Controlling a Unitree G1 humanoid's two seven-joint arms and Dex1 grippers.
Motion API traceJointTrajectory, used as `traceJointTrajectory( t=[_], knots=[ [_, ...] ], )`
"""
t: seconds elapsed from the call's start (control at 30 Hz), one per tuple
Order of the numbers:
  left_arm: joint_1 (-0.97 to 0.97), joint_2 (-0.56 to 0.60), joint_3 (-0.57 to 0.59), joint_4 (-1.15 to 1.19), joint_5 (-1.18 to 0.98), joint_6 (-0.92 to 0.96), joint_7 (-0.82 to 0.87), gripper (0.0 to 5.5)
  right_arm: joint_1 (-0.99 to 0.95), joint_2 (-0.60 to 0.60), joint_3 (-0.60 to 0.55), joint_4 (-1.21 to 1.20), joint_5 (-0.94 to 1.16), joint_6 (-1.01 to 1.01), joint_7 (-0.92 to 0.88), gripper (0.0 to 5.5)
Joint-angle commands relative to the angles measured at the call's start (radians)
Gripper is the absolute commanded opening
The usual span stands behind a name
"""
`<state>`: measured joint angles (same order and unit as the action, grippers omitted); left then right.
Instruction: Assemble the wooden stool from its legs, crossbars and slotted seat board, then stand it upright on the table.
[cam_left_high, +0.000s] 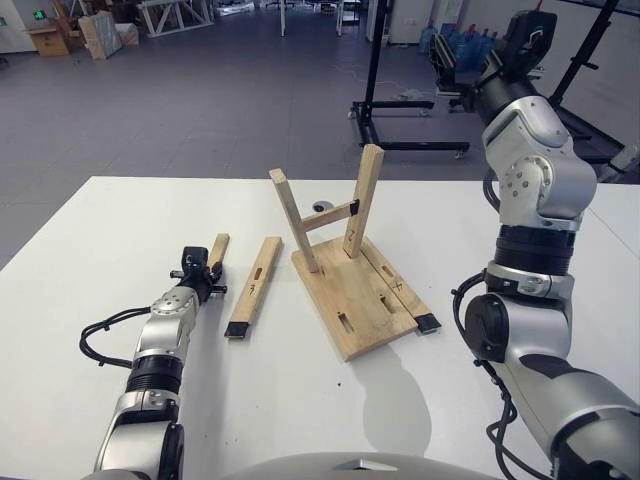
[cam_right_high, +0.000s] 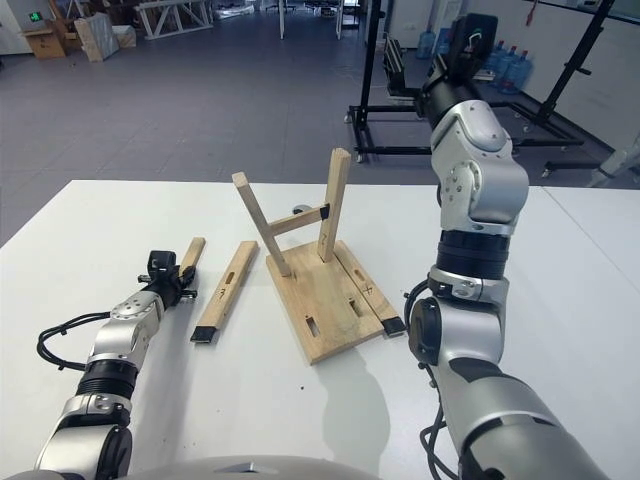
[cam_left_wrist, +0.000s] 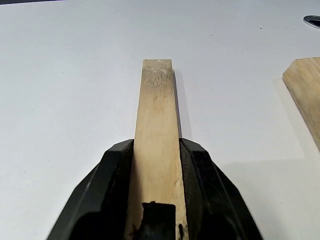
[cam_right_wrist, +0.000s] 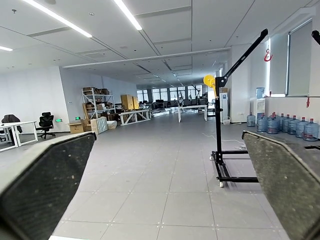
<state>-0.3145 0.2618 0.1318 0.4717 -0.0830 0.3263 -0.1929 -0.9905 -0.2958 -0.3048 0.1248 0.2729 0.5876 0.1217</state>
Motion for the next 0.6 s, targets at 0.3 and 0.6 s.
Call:
traceJointTrajectory(
  t=[0.3,0.6],
  knots=[
    [0.078,0.027,0.054,-0.184,-0.049,0.152,0.024,1.27,0.047,0.017,0.013,0.01,0.031,0.013,0.001,5.4],
    [-0.159,0.262,0.122,-0.874,-0.215,0.193,-0.145,1.27,0.055,0.041,-0.234,-0.029,0.564,0.405,0.126,5.4]
  ],
)
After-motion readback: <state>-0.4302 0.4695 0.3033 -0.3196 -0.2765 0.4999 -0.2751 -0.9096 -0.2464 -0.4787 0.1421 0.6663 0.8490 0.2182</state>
